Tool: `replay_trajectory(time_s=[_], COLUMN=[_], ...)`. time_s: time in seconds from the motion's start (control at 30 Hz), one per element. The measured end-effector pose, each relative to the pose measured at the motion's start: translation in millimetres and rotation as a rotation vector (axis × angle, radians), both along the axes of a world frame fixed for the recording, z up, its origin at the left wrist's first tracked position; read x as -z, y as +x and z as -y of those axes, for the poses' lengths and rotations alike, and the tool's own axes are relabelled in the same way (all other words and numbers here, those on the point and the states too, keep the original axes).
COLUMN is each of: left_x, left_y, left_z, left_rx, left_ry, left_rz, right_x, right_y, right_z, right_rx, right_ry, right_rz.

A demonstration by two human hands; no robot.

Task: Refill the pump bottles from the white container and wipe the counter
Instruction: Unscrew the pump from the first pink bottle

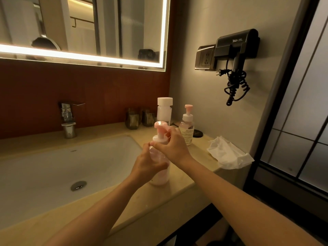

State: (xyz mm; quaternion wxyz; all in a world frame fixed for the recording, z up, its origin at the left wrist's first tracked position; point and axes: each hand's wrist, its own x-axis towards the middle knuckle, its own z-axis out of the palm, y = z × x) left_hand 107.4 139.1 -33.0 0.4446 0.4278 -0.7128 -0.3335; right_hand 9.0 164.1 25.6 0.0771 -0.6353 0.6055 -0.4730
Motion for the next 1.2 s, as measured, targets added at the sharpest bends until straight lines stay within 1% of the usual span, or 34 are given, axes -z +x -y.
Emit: replay_trajectory(time_s=[0.2,0.27,0.33,0.43,0.5,0.6,0.77,0.83,1.03,1.13,1.2], left_x=[-0.3,0.4,0.7,1.6,1.7,2.4,3.4,4.3,10.1,15.9,25.1], left_y=[-0.4,0.2,0.6,0.3,-0.1,-0.6,-0.1,0.4,-3.2,-6.5,-7.1], left_z=[-1.2,-0.7,-0.9,-0.8,-0.9,0.1,0.8,1.0,-1.4,-6.8,-9.6], left_rx=[-0.009,-0.005,-0.002,0.010,0.000,-0.012,0.001,0.008,-0.031,-0.097,-0.116], left_ry=[0.015,0.023,0.022,0.011,0.005,0.002,0.009,0.004,-0.062,-0.115,-0.126], left_rz=[0.002,0.000,0.001,-0.004,-0.001,0.001,-0.015,-0.023,-0.033,-0.051,-0.115], right_x=[-2.8,-3.6,-3.3,-0.6,1.3,4.9,5.9,4.2,9.4,12.4,13.4], right_y=[2.5,3.7,4.8,2.6,1.3,1.2,4.4,4.3,2.2,2.5,3.9], right_z=[-6.7,-7.8,-6.9,-2.2,-1.6,-1.5,-5.3,-5.8,-2.3,-4.8,-5.0], right_rx=[-0.118,-0.134,-0.093,0.030,0.051,0.034,-0.087,-0.106,0.046,0.020,-0.012], right_ry=[0.072,0.080,0.064,0.034,0.015,-0.014,0.031,0.035,-0.024,-0.038,-0.021], right_rz=[0.139,0.139,0.131,0.027,-0.006,0.016,0.145,0.156,0.086,0.101,0.118])
